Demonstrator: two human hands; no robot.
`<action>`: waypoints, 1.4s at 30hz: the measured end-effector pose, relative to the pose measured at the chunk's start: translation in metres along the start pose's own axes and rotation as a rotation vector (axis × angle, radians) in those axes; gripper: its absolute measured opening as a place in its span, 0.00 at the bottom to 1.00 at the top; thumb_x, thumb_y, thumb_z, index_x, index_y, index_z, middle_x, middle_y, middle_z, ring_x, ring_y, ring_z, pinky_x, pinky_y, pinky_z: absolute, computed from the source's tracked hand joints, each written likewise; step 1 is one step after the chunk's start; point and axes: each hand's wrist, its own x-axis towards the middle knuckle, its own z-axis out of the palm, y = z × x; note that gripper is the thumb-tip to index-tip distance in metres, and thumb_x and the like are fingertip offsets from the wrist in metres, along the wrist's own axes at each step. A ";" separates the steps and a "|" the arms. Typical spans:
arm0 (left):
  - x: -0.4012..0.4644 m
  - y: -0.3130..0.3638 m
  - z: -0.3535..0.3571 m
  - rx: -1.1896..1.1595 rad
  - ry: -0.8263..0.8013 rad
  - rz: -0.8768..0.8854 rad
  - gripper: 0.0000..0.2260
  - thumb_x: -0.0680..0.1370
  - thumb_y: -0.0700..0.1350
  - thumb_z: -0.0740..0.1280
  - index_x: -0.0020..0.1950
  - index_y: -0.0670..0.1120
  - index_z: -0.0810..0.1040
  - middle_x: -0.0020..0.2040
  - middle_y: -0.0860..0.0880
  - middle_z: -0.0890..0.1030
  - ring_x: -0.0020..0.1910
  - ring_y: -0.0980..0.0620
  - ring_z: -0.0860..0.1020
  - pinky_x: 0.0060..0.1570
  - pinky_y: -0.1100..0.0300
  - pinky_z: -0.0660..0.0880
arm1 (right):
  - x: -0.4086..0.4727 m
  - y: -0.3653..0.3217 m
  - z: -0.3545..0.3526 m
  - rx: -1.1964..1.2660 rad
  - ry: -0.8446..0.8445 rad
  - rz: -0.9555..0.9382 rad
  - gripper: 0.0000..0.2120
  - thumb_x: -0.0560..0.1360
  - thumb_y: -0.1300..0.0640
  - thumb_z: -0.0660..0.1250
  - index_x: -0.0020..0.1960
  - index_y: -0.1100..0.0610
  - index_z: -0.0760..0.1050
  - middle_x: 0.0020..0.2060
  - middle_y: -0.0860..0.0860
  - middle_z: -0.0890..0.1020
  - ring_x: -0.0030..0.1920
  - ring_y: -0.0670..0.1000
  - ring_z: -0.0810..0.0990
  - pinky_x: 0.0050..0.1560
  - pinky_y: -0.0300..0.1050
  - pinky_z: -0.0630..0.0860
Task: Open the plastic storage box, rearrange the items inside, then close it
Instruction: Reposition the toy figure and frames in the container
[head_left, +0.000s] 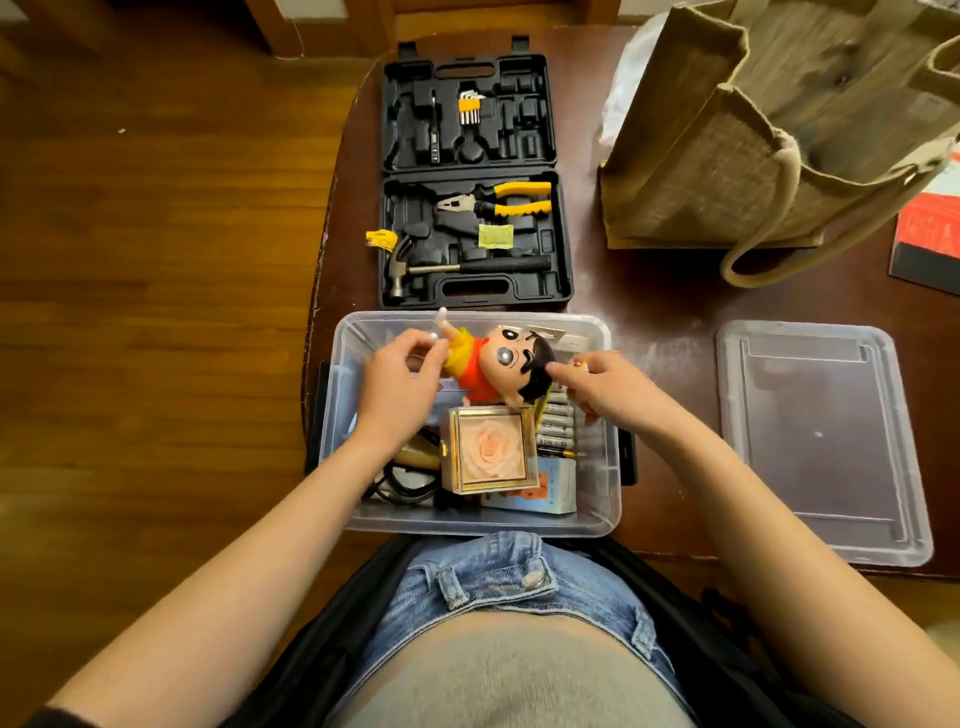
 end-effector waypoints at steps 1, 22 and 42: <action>-0.002 -0.005 -0.005 0.004 0.029 -0.002 0.05 0.80 0.44 0.64 0.45 0.48 0.76 0.39 0.49 0.79 0.41 0.49 0.79 0.39 0.59 0.77 | 0.002 0.000 0.002 -0.083 -0.006 -0.005 0.14 0.77 0.52 0.64 0.34 0.55 0.70 0.27 0.50 0.73 0.28 0.48 0.73 0.33 0.42 0.74; -0.018 -0.005 -0.032 0.226 -0.127 0.311 0.10 0.74 0.43 0.71 0.55 0.47 0.77 0.51 0.51 0.75 0.50 0.55 0.74 0.53 0.54 0.74 | 0.034 0.008 0.033 -1.154 -0.339 -0.058 0.19 0.69 0.52 0.74 0.31 0.56 0.64 0.28 0.48 0.68 0.33 0.50 0.69 0.32 0.41 0.66; -0.014 -0.012 -0.070 0.172 -0.415 0.164 0.37 0.63 0.62 0.73 0.69 0.69 0.61 0.63 0.61 0.67 0.62 0.69 0.67 0.55 0.68 0.68 | 0.039 0.013 0.051 -0.890 -0.562 0.342 0.23 0.68 0.44 0.75 0.53 0.60 0.75 0.48 0.52 0.78 0.42 0.52 0.79 0.36 0.42 0.79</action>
